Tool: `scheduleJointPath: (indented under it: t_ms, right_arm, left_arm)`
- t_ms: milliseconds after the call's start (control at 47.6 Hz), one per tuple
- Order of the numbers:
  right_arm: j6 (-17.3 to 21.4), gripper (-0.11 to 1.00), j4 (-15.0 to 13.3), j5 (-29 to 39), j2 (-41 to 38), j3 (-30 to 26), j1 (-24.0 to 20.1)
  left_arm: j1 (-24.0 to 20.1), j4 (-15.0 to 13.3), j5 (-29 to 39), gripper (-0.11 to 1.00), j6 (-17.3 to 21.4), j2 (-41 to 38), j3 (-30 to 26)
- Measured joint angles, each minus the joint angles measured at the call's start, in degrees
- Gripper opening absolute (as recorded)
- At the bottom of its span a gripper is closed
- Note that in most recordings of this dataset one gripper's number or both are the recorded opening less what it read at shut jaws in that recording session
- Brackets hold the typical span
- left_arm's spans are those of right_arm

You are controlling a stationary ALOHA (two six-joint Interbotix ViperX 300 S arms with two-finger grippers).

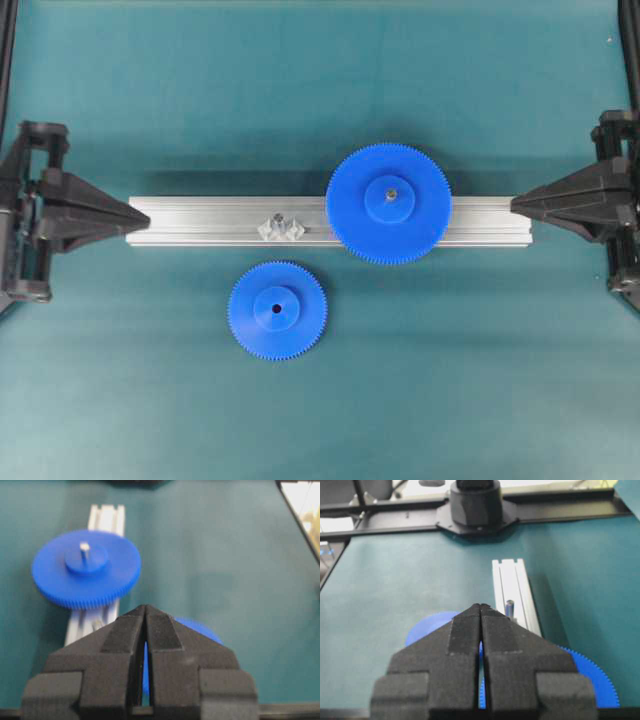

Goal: Insert the small gear onto the shaft.
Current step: 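Move the left gripper right toward the small blue gear on the table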

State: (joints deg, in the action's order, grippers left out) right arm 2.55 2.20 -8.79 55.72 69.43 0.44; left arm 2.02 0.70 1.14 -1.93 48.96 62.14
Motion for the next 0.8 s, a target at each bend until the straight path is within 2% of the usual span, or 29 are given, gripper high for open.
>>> scheduleJointPath:
  t_ms: [105,462,799]
  right_arm:
    - [0.0,-0.01,0.0,0.35,0.0,0.0,0.09]
    - [0.0,-0.01,0.0,1.41,0.0,0.0,0.7]
    - [0.0,-0.01,0.0,1.41,0.09,0.0,0.79]
  left_arm:
    - [0.35,0.09,2.11,-0.03,0.0,-2.37,-0.97]
    - [1.93,0.09,2.9,-0.03,0.0,-10.9,-3.08]
    - [2.11,0.09,9.05,-0.03,0.0,-17.75,-8.96]
